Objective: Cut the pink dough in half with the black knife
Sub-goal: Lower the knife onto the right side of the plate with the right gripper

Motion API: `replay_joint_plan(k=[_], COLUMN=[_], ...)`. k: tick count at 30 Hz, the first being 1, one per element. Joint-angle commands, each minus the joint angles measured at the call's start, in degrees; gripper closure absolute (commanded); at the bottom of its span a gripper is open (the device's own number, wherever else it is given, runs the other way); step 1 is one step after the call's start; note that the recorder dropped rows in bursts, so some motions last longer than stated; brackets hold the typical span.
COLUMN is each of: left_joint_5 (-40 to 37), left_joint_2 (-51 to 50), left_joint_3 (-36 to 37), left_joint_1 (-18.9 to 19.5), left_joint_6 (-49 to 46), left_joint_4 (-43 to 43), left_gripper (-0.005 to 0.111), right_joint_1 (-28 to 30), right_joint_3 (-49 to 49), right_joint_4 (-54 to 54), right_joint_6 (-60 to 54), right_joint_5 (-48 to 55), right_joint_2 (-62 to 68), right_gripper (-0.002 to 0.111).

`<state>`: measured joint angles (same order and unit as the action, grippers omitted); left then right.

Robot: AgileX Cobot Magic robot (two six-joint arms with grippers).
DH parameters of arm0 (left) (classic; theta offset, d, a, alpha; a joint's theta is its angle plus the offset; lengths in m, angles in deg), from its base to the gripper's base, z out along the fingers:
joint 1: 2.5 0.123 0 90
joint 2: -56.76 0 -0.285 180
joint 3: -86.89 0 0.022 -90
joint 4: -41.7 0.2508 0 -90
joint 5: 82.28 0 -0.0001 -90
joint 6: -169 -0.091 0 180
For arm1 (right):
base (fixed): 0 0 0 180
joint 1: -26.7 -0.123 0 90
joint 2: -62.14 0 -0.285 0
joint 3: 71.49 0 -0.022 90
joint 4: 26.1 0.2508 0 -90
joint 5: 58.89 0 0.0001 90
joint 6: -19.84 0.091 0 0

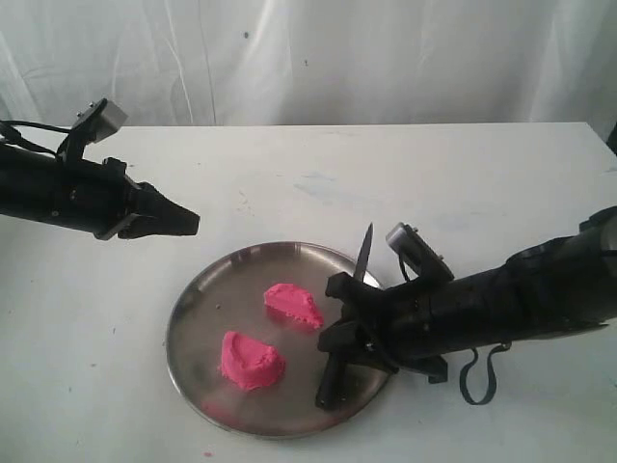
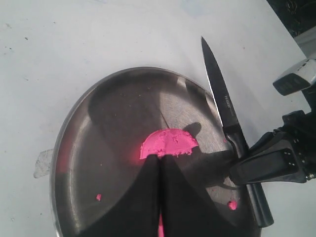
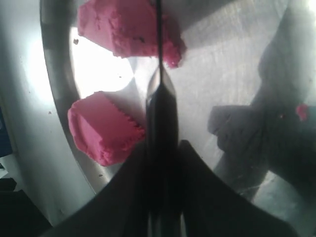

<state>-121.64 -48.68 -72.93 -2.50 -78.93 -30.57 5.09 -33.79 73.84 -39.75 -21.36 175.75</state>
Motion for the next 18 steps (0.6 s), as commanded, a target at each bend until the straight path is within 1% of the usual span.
replay_joint_plan(k=[1,18], left_joint_5=[-0.69,-0.69], left_joint_2=[0.3,0.3], left_joint_3=[0.41,0.41], left_joint_1=[-0.11,-0.11], left_joint_6=[0.07,0.07], left_joint_4=[-0.87,-0.87], left_gripper=[0.107,0.107], right_joint_1=[0.62,0.5], right_joint_3=[-0.44,-0.44], right_joint_4=[0.01,0.01], right_joint_6=[0.42,0.68], right_joint_5=[2.19,0.74], right_joint_2=[0.86,0.95], right_gripper=[0.089,0.089])
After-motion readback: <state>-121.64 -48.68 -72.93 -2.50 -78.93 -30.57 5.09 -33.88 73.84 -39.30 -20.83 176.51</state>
